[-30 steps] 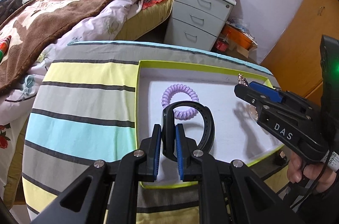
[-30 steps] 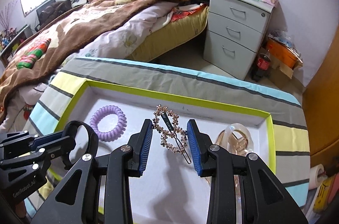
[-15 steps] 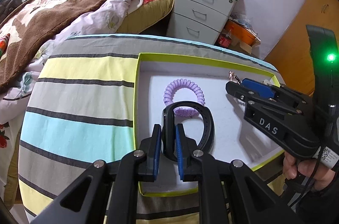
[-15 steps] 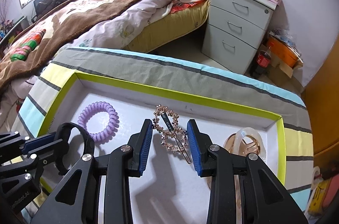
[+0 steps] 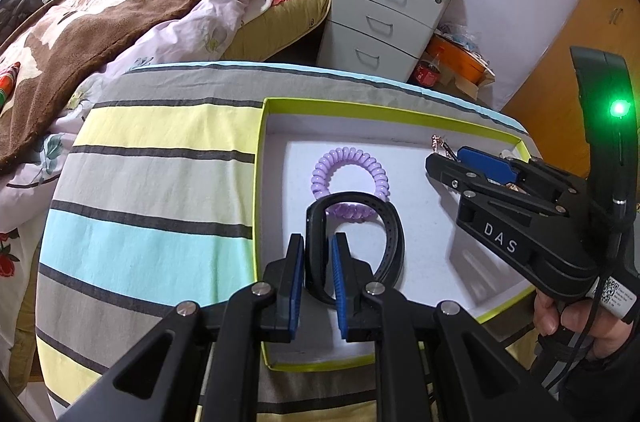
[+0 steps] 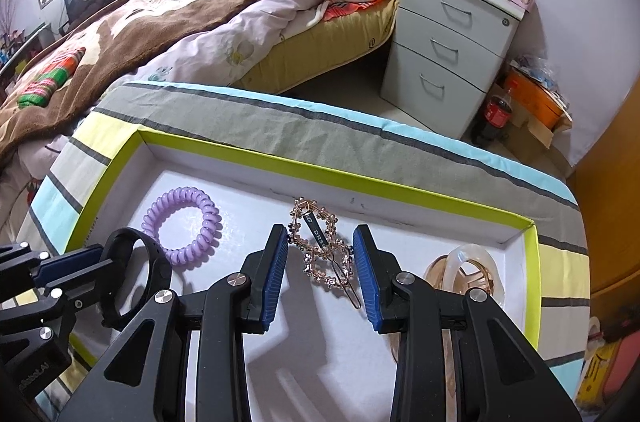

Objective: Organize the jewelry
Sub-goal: 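Lower the headband with the left gripper while the right lowers the hair pin, opening both, then move both open grippers back to the jewelry on the bedspread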

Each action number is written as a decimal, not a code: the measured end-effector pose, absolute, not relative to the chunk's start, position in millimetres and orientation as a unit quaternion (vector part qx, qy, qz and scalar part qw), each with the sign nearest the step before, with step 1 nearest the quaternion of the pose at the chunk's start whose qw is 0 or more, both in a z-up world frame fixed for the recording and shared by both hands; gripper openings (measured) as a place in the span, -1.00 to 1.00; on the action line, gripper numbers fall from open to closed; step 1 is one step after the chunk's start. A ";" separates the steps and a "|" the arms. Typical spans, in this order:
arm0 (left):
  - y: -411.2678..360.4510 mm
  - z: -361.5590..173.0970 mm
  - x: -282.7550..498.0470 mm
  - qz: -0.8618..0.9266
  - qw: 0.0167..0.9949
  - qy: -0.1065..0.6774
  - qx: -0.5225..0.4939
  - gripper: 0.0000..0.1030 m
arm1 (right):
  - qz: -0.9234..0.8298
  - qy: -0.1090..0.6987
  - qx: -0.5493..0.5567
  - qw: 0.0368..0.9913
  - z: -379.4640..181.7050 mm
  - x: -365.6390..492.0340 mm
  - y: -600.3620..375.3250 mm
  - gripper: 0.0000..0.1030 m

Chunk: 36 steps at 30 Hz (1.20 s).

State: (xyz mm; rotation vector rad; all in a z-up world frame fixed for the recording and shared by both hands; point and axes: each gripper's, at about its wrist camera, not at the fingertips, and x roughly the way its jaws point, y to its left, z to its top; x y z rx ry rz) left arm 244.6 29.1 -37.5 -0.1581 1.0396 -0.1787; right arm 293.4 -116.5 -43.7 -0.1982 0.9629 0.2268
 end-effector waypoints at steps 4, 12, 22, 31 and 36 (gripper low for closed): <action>30.4 -37.1 243.8 -0.087 0.861 0.496 -0.078 -0.62 | 0.106 0.465 -0.094 0.874 -45.3 294.1 -117.7 -0.32; 26.6 -34.2 242.5 -0.092 0.860 0.497 -0.077 -0.40 | 0.107 0.464 -0.090 0.875 -44.2 291.2 -119.0 -0.31; 21.8 -21.1 232.7 -0.092 0.867 0.484 -0.076 -0.06 | 0.108 0.446 -0.077 0.885 -29.0 281.3 -121.7 -0.15; 22.7 -3.8 216.4 -0.094 0.874 0.469 -0.079 0.01 | 0.103 0.429 -0.070 0.895 -8.9 263.3 -127.9 -0.14; 22.3 6.6 201.7 -0.101 0.878 0.460 -0.082 0.05 | 0.101 0.417 -0.062 0.901 3.3 244.5 -135.5 -0.14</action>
